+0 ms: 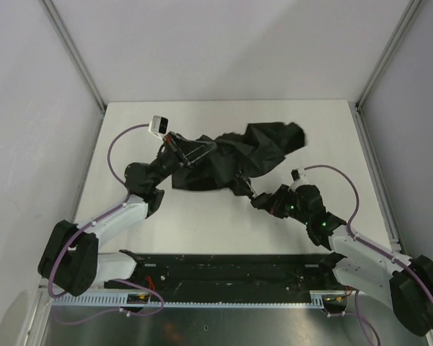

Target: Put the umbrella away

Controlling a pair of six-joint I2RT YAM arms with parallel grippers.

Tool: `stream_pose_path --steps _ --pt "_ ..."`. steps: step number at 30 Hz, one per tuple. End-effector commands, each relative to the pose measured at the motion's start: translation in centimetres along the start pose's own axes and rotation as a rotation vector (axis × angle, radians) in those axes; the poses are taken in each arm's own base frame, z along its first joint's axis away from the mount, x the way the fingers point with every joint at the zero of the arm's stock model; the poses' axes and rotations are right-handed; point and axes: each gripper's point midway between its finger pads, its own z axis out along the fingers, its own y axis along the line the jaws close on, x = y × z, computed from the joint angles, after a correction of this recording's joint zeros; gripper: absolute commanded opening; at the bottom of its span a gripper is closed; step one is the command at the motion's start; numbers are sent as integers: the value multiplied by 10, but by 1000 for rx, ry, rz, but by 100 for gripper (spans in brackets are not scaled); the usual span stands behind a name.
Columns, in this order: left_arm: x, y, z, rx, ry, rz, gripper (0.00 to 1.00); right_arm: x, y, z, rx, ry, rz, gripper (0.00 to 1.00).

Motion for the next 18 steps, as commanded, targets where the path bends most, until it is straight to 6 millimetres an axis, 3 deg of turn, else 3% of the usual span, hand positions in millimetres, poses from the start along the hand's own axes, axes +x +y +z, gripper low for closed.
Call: stream_pose_path --steps 1,5,12,15,18 --pt "-5 -108 -5 347 -35 146 0 -12 -2 2 -2 -53 -3 0" --pt "-3 -106 -4 314 -19 136 0 -25 -16 -1 48 -78 -3 0" --pt "10 -50 -16 129 2 112 0 -40 -18 -14 99 -124 -68 0" --pt "11 -32 -16 76 18 113 0 -34 -14 -16 78 -90 -70 12" --pt "13 -14 -11 23 55 130 0 -15 -9 -14 45 -1 -66 37"
